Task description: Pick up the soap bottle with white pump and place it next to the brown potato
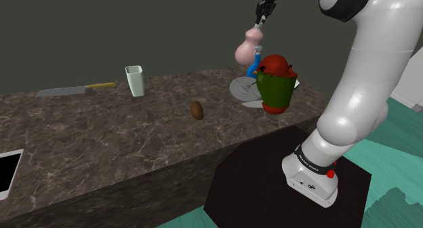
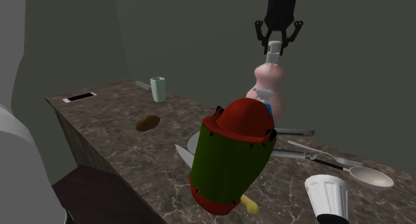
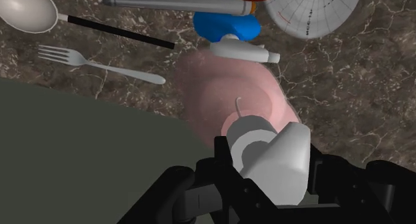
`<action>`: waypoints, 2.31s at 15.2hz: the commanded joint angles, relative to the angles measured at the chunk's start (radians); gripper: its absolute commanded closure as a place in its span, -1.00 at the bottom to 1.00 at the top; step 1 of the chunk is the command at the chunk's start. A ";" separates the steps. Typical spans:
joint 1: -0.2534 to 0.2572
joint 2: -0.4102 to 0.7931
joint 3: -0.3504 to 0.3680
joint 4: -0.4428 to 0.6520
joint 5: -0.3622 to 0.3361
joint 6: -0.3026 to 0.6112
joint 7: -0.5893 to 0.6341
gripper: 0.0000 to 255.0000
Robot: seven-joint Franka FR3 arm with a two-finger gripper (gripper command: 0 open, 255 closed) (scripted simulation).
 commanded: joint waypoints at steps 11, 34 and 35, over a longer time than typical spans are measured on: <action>0.077 -0.117 0.013 -0.057 -0.057 -0.042 0.091 1.00; 0.370 -0.526 0.296 -0.538 -0.227 0.072 0.674 1.00; 0.380 -0.530 0.311 -0.543 -0.227 0.073 0.699 1.00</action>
